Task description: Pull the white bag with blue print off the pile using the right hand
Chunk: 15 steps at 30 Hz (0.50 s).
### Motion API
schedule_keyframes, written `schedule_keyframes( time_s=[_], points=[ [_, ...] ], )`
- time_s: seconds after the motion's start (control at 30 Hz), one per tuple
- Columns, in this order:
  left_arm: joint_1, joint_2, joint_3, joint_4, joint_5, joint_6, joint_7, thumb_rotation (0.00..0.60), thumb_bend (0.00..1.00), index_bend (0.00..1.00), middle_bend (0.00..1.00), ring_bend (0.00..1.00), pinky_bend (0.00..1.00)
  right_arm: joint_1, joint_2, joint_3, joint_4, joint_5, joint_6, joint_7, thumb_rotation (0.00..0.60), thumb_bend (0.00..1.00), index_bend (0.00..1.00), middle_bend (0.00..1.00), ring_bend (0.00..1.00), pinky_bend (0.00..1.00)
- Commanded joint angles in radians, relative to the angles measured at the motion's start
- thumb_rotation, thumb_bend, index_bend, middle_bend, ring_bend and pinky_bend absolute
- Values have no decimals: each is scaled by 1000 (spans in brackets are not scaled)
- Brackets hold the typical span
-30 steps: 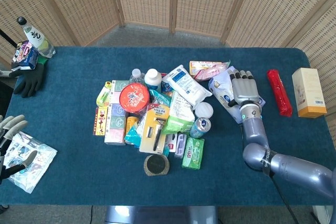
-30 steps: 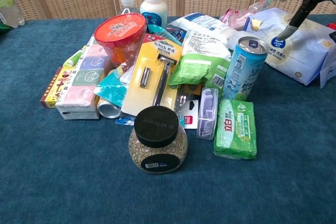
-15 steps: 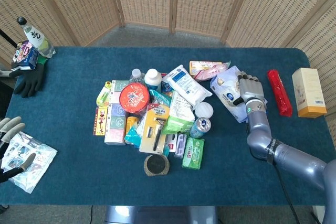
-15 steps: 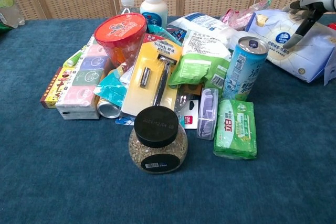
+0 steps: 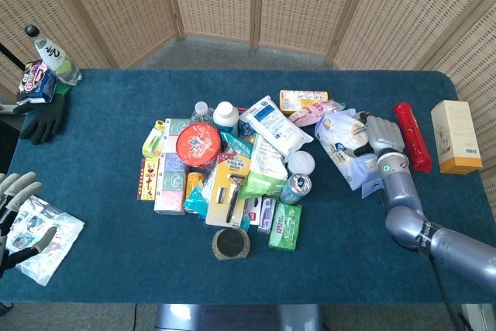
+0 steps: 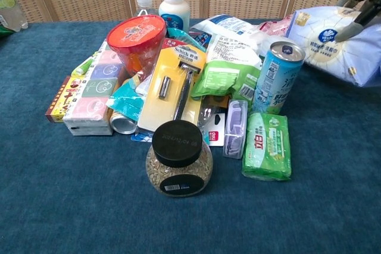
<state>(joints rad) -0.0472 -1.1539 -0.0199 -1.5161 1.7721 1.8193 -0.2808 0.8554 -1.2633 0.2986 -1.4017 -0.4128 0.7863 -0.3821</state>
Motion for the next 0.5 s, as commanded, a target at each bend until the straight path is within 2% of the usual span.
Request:
schedule_keyframes(
  time_s=[0.03,0.3,0.5],
  points=[
    [-2,-5,2,1,3,-3,3,600,304,145,136,110,0,-84,99,41,-166,-170,141,90,600,266,271,575,879,884],
    [-2,-14,10,-6,21,-1,10,600,305,145,137,110,0,-194,229,87,-447,-399,334,207,600,259,279,572,896,883],
    [5,-18,16,4,23,8,4,600,306,146,137,110,0,-244,287,114,-617,-503,362,324,600,251,278,572,916,883]
  ],
)
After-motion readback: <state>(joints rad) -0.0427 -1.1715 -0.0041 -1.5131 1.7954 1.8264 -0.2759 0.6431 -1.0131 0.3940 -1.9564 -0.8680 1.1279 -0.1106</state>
